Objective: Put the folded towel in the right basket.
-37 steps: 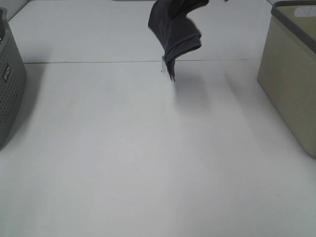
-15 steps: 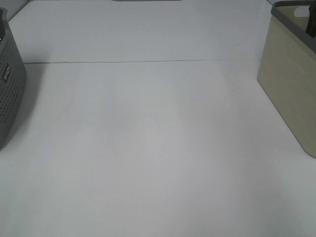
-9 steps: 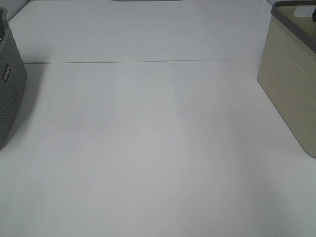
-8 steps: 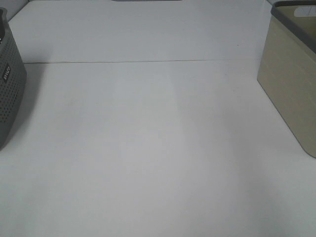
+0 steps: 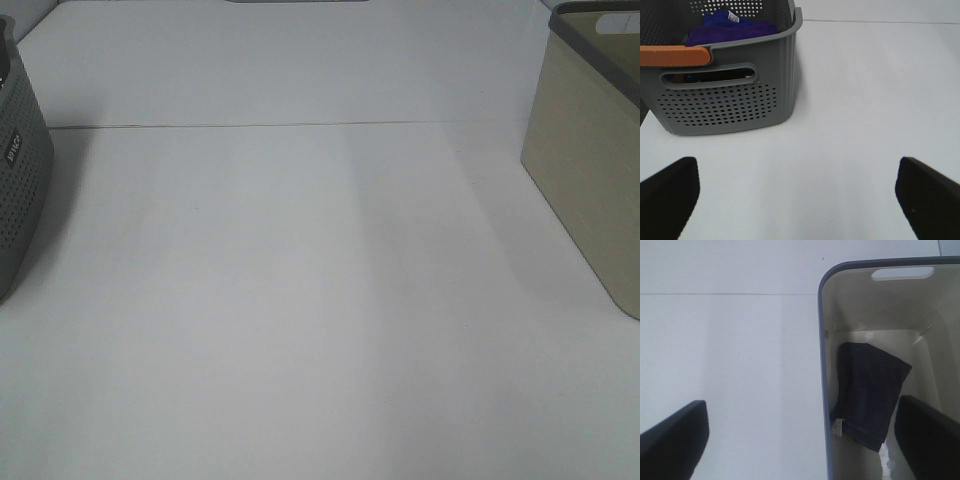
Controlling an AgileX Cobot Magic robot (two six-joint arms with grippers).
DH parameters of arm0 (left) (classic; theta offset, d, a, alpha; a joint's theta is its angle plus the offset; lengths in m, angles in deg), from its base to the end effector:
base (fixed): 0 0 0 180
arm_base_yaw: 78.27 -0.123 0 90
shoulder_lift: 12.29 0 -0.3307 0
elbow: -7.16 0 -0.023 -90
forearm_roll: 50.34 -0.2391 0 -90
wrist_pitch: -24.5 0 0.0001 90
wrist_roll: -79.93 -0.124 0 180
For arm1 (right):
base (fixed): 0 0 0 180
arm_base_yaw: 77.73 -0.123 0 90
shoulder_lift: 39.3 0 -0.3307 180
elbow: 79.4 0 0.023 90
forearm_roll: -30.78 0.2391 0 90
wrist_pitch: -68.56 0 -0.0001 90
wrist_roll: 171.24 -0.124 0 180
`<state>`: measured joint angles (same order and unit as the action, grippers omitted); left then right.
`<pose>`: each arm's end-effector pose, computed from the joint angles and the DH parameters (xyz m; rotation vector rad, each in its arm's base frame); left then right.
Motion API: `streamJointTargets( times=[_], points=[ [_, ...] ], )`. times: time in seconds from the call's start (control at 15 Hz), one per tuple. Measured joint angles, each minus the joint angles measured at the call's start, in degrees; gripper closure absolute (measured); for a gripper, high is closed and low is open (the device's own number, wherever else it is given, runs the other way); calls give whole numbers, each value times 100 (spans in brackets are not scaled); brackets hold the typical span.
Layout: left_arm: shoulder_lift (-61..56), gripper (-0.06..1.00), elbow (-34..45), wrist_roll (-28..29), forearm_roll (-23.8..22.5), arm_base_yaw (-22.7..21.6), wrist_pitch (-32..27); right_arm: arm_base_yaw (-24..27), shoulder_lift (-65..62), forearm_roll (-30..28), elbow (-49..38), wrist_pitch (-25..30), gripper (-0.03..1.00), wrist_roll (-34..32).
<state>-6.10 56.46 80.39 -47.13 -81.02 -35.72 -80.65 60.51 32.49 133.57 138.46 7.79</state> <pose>-0.0329 -0.0076 0.2593 -0.0538 2.0178 -0.0414 0.3514 0.0214 0.4737 -0.0416 2.3868 0.0704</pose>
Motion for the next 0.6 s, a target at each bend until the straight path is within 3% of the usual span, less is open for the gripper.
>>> streamJointTargets(
  times=[0.6],
  points=[
    [0,-5,0,0,0,0,0,-23,-5231,-172,-5231,6,0,-304]
  ],
)
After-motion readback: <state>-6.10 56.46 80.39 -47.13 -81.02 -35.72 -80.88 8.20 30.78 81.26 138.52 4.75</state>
